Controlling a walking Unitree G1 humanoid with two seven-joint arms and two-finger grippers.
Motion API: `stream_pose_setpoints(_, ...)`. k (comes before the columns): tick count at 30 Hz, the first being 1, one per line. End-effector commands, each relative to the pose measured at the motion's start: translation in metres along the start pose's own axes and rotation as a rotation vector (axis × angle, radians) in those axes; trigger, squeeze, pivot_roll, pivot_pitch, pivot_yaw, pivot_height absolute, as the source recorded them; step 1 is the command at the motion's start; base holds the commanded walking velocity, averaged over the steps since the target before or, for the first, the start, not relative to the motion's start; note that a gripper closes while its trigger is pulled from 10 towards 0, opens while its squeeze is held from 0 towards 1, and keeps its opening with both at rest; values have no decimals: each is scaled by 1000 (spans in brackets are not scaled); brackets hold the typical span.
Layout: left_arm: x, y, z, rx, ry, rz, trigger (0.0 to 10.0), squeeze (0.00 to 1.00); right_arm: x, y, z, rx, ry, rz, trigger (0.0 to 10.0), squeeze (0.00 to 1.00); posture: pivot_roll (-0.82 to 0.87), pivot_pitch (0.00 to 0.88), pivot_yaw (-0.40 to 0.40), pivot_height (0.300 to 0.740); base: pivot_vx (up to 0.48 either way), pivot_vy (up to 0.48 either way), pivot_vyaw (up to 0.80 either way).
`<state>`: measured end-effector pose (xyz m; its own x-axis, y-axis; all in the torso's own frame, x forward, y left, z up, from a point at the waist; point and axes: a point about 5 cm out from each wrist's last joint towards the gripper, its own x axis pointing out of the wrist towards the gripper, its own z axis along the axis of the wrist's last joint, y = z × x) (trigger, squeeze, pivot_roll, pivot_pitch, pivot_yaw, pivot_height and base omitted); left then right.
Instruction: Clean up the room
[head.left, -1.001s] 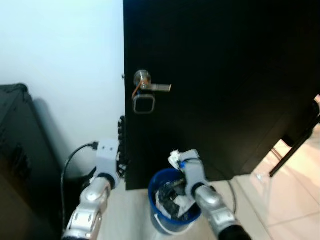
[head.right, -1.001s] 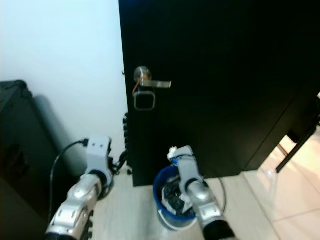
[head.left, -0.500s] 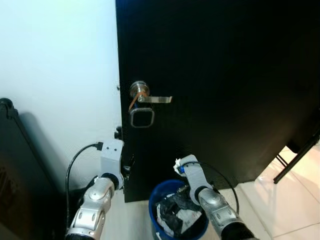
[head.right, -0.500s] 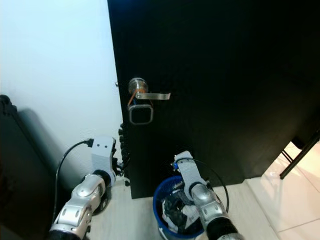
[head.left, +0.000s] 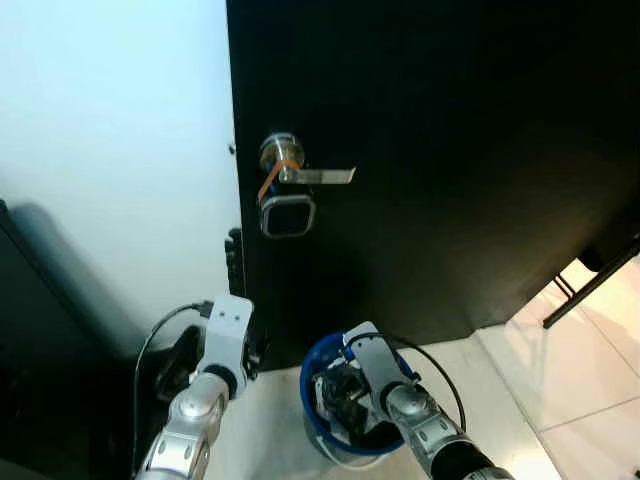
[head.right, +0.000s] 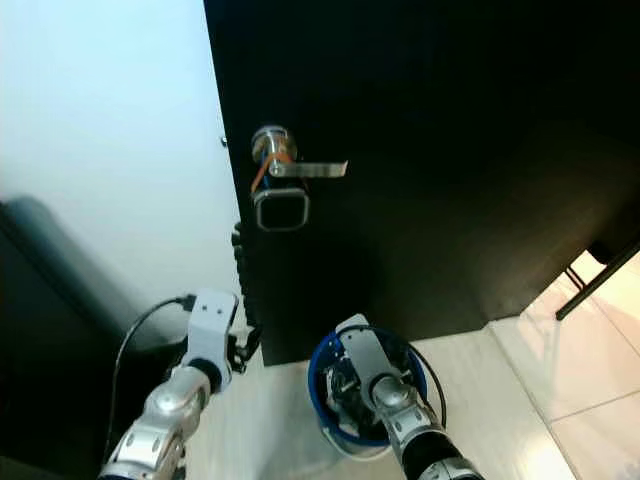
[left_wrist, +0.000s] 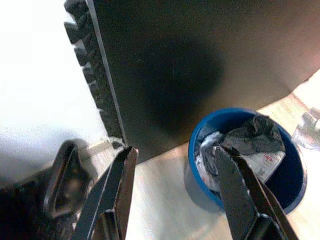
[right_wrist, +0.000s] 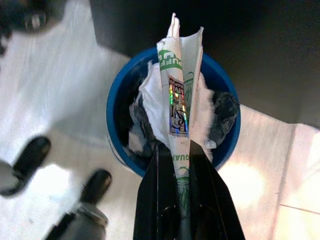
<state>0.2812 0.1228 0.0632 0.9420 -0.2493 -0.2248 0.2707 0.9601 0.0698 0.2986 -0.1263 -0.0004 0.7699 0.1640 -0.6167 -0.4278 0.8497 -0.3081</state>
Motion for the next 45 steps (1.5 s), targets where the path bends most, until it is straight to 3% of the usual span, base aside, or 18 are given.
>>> stream_pose_setpoints(1,-5,-6,-8,50,18,-44,10000,0,0,-1,-6,-30,30,2,10000,0,17,268,-131,740,0,0,0)
stream_pose_setpoints(7,-9,-1,-7,91,2,-73,10000,0,4,-1,6,-43,13,-8,10000,0,33,280,-129,740,0,0,0)
stream_pose_setpoints(11,-9,3,-4,62,-4,-51,10000,0,5,-5,15,-14,-15,-33,10000,0,37,281,-127,740,0,0,0)
stream_pose_setpoints(15,-10,5,-2,20,-7,-13,10000,0,5,-10,20,16,-39,-55,10000,0,44,277,-119,740,0,0,0)
stream_pose_setpoints(16,-9,7,-2,-47,-7,31,10000,0,5,-12,22,30,-54,-68,10000,0,41,280,-115,740,0,0,0)
stream_pose_setpoints(19,-9,10,-1,-97,-9,63,10000,0,5,-14,22,37,-59,-74,10000,0,39,279,-115,740,0,0,0)
stream_pose_setpoints(26,-5,10,3,-154,-32,84,10000,0,5,-14,23,39,-65,-73,10000,0,37,275,-115,740,0,0,0)
stream_pose_setpoints(37,4,12,5,-160,-21,113,10000,0,5,-21,33,98,-109,-97,10000,0,52,162,-102,740,0,0,0)
stream_pose_setpoints(40,8,18,7,-151,-22,131,10000,0,5,-24,34,173,-135,-125,10000,0,74,77,-94,740,0,0,0)
stream_pose_setpoints(45,9,21,8,-154,-30,142,10000,0,4,-25,33,215,-149,-141,10000,0,75,58,-87,740,0,0,0)
